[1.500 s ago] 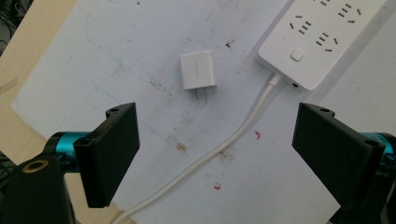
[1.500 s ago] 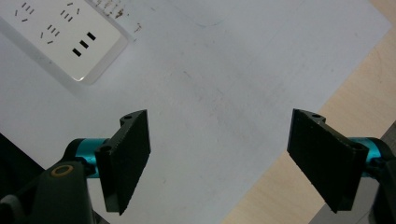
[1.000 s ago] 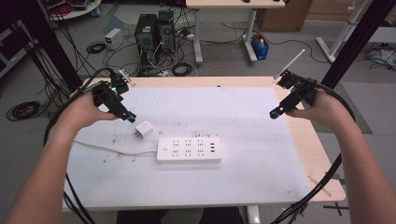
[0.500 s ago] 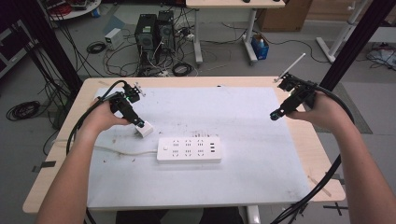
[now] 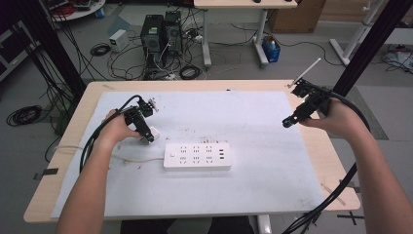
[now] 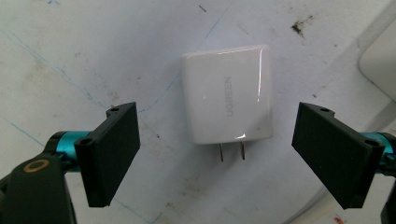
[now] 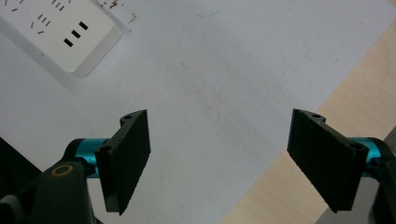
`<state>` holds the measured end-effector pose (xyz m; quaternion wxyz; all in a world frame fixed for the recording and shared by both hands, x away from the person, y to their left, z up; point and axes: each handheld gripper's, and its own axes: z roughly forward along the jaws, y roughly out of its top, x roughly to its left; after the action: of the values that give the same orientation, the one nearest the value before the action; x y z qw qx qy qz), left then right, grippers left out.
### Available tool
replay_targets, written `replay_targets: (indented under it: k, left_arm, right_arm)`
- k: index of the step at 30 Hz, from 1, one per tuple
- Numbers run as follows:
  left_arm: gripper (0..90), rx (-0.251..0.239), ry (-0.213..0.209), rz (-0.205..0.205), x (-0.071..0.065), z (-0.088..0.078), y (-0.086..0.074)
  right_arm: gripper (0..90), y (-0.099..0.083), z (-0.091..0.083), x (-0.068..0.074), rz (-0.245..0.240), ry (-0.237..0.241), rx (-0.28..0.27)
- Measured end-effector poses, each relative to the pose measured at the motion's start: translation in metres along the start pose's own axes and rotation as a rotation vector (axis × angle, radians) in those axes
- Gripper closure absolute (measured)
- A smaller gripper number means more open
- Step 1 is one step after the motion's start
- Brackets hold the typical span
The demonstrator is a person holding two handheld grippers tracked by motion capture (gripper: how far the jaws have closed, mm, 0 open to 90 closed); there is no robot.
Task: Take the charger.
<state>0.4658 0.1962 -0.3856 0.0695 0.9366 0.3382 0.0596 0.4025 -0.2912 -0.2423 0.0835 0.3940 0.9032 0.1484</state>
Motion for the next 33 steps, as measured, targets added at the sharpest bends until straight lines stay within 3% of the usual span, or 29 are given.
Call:
replay_targets:
  k: [4,10,15,23,25,31,33]
  left_arm:
    - [17.1,0.026,0.001,-0.001,-0.001,0.009,0.004]
    - [26.3,0.056,-0.014,-0.038,0.0,0.018,0.006]
    - [40.1,0.051,-0.053,-0.039,-0.001,0.022,0.008]
    - [42.4,0.058,-0.039,-0.033,-0.001,0.022,0.007]
    - [42.4,0.066,-0.031,-0.023,-0.002,0.02,0.006]
    - [42.5,0.014,-0.021,-0.045,0.0,-0.003,-0.001]
    - [42.5,-0.004,-0.011,-0.048,0.0,-0.021,-0.004]
  right_arm:
    - [20.9,0.0,0.003,0.001,-0.002,0.004,0.007]
    - [20.9,-0.001,0.003,0.001,-0.001,0.01,0.004]
    - [20.9,-0.001,0.005,0.001,0.001,0.009,0.008]
    - [20.9,-0.002,0.007,0.001,0.0,0.009,0.013]
    - [21.0,-0.002,0.007,0.002,0.005,0.012,0.015]
    - [21.0,0.0,0.006,0.003,0.021,0.024,0.018]
    - [21.0,0.001,0.005,0.004,0.03,0.025,0.025]
